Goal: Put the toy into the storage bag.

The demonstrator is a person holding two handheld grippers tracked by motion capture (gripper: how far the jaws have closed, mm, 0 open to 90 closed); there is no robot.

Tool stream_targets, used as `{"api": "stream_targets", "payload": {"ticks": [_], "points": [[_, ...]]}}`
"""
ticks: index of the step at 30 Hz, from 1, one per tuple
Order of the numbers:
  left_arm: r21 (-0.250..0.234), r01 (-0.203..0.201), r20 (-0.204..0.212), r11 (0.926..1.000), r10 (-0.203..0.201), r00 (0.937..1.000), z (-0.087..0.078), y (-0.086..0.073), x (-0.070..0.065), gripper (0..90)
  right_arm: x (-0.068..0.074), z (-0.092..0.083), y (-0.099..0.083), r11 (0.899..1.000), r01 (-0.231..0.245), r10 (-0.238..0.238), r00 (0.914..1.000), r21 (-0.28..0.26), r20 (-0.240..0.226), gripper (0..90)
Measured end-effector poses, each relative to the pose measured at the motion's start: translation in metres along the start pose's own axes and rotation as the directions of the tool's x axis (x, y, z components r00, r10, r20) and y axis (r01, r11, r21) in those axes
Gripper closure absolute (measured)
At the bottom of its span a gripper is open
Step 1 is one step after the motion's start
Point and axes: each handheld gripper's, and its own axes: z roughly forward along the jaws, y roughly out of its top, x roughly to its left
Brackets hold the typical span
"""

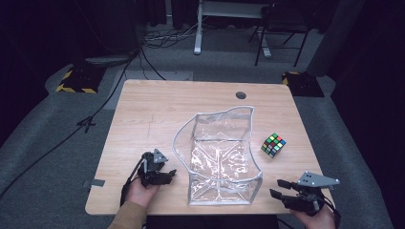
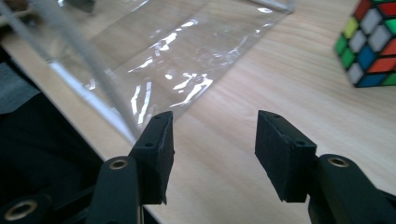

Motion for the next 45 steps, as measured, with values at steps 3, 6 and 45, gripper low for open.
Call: {"api": "stream_targets", "payload": {"ticks": [3, 6, 45], "points": [[0.006, 0.009, -0.013, 0.9999, -0.009, 0.9999, -0.003, -0.004, 0.006, 35.1, -0.011, 0.0, 0.005, 0.999, -0.032, 0.032, 0.999, 0.004, 0.032, 47.3], [-0.003, 0.025, -0.026, 0.9997, -0.025, 0.9994, -0.006, -0.009, 0.01, 35.0, -0.022, 0.001, 0.012, 0.998, -0.069, 0.069, 0.996, -0.006, 0.056, 46.3], [-0.105, 0.027, -0.028, 0.9941, -0.03, 0.9992, -0.012, -0.033, 0.031, 28.3, -0.107, 0.062, 0.083, 0.987, -0.091, 0.06, 0.9736, 0.135, 0.22, 18.9]]}}
